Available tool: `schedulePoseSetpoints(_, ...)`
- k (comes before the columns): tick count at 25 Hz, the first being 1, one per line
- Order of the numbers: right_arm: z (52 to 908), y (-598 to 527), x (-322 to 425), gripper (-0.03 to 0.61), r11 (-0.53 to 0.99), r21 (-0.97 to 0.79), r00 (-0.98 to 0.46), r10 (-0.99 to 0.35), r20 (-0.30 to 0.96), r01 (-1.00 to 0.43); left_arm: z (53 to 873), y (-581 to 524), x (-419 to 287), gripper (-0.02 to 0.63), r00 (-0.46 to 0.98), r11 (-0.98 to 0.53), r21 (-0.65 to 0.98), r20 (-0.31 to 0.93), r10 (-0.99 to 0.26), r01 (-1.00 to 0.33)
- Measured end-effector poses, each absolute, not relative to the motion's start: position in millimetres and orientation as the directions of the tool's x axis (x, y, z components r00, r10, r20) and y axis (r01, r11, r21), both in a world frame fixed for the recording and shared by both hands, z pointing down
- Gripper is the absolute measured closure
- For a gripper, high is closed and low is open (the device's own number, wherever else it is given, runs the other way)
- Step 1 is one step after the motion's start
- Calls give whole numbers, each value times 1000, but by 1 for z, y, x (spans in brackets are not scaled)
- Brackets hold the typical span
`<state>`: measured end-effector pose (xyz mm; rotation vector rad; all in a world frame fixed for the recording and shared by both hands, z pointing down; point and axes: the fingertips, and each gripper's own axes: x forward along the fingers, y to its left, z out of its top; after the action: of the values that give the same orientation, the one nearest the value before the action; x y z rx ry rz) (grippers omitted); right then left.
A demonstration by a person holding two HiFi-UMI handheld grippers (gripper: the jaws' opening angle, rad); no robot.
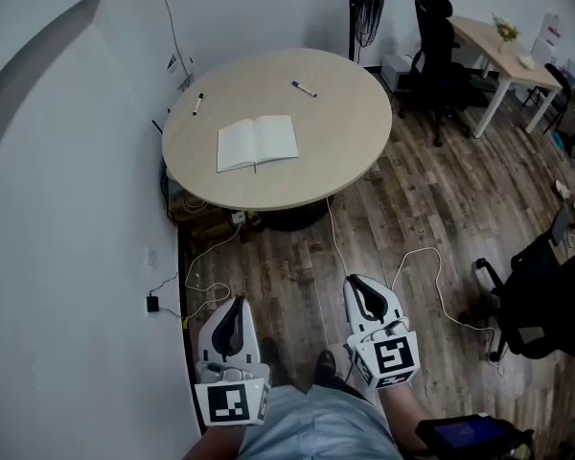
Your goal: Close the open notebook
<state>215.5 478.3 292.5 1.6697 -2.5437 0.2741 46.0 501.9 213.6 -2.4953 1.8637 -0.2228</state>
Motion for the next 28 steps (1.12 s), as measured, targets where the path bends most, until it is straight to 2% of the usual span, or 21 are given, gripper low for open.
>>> schedulePoseSetpoints(12,314,334,153,529,421,-119,-437,-873,218,-899,237,360,-20,595,240,-247,-49,126,-963,-968)
schedulePoseSetpoints(21,291,219,85,529,438,-83,-445,-874,195,-895,221,252,-87,595,243,-246,-24,85,-966,-969)
schedulePoseSetpoints(28,272,176,63,529,425,-52,-428,-888,169,-904,213,205,-111,594,269,-270,-8,57,-961,-963)
